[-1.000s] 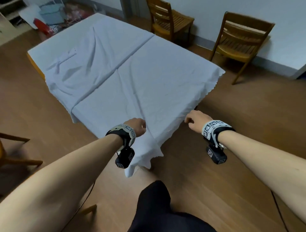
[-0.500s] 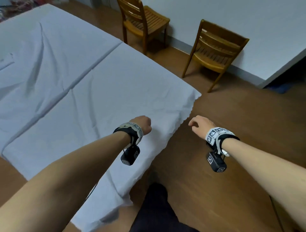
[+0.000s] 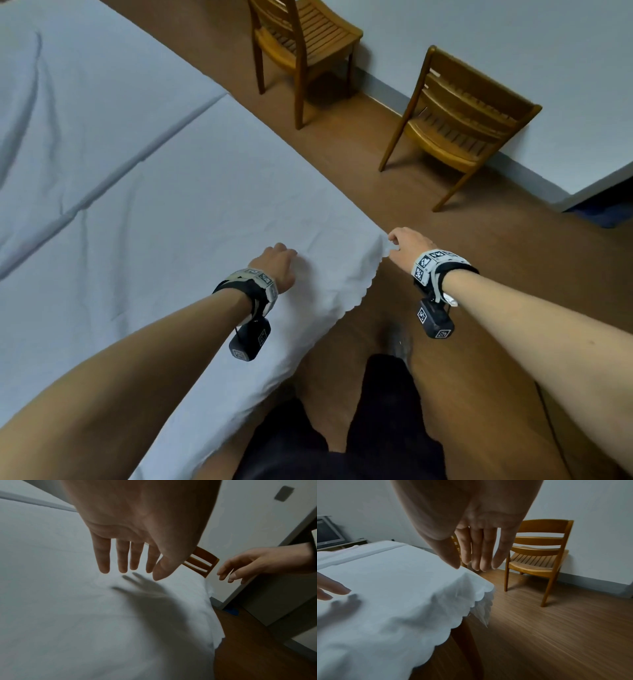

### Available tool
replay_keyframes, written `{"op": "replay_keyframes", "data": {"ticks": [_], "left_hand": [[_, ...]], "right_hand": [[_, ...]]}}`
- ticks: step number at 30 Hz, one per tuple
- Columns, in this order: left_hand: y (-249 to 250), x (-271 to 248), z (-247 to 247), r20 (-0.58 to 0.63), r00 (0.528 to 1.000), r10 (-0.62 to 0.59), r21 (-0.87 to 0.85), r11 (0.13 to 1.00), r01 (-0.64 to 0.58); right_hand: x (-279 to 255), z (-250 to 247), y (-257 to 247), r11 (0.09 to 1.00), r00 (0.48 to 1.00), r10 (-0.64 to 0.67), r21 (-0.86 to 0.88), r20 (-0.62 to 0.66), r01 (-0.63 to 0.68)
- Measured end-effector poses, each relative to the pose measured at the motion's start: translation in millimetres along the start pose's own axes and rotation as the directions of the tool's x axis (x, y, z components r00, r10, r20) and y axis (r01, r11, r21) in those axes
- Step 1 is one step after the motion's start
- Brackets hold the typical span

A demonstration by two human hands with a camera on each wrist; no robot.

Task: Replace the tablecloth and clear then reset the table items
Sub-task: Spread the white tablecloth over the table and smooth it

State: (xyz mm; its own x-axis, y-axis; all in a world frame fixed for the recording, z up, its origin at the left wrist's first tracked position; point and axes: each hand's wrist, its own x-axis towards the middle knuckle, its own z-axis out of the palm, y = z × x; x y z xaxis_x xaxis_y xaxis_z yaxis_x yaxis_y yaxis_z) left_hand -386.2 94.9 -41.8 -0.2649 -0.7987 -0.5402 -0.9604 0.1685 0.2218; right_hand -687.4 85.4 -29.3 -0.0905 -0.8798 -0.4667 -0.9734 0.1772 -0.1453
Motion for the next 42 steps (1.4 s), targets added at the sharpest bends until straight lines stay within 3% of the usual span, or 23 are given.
{"op": "replay_keyframes", "data": {"ticks": [5, 11, 16, 22, 27, 36, 42], "left_hand": [[24, 3, 20, -0.041, 0.991, -0.124, -0.065, 0.991, 0.121], [79, -20, 40, -0.009, 0.941, -0.339, -0.216, 0.919, 0.329], [121, -18, 52, 0.016, 0.917, -0.4, -0.274, 0.88, 0.388], [146, -7, 65, -0.067, 0.903, -0.424, -0.248, 0.884, 0.396], [151, -3, 67, -0.099, 0.888, -0.449, -0.206, 0.882, 0.423], [153, 31, -10, -0.128, 0.887, -0.444, -0.192, 0.888, 0.417], [145, 99, -111, -0.17, 0.846, -0.505, -0.174, 0.86, 0.479]], "right_hand": [[79, 16, 7, 0.972, 0.98, -0.098, -0.192, 0.173, 0.132], [113, 11, 22, 0.829, 0.924, -0.243, -0.431, 0.295, 0.356], [128, -7, 46, 0.77, 0.865, -0.354, -0.414, 0.356, 0.486], [129, -3, 77, 0.782, 0.872, -0.341, -0.409, 0.351, 0.47], [128, -7, 91, 0.86, 0.889, -0.364, -0.266, 0.277, 0.435], [143, -71, 87, 0.898, 0.899, -0.406, -0.111, 0.164, 0.426], [215, -154, 48, 0.826, 0.834, -0.539, -0.124, 0.114, 0.55]]}}
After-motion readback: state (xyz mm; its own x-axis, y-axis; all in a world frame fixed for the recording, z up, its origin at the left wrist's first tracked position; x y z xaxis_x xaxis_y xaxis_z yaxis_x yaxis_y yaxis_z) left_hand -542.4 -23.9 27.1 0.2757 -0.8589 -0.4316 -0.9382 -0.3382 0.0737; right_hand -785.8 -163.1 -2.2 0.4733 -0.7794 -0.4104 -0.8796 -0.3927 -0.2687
